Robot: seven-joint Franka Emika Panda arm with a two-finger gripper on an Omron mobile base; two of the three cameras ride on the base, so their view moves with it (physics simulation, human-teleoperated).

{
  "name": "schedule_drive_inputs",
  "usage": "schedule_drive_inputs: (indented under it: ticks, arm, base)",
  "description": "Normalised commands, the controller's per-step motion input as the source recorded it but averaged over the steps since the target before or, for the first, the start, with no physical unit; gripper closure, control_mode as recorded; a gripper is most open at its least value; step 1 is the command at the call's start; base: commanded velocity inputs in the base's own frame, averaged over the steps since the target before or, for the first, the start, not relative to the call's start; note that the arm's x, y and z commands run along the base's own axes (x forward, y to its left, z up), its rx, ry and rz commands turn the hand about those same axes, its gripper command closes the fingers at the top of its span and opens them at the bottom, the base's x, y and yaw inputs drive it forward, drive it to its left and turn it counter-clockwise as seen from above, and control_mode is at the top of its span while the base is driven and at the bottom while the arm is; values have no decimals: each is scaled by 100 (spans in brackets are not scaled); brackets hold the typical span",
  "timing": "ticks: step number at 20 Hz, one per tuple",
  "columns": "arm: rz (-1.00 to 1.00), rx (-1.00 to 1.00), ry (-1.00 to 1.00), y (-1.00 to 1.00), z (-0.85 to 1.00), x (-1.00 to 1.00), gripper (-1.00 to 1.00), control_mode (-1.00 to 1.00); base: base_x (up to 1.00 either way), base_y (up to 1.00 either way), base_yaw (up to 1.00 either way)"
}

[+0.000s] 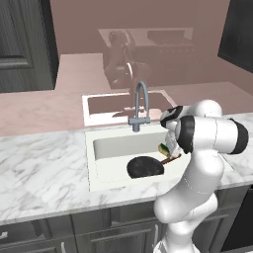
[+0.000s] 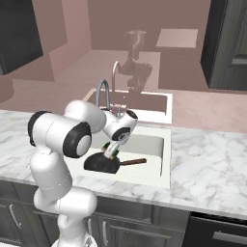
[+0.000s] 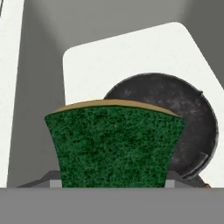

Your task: Pick the pan and sponge and place them into the sink. Then turn on the water.

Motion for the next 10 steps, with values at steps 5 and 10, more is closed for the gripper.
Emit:
schedule_drive_inputs:
  ticks: [5,10]
  arm:
    - [13,3,-1,10,-15,6,100,-100]
    - [9,0,-2,10,-17,0,100,-100]
  base:
    - [0,0,0]
    - [0,0,0]
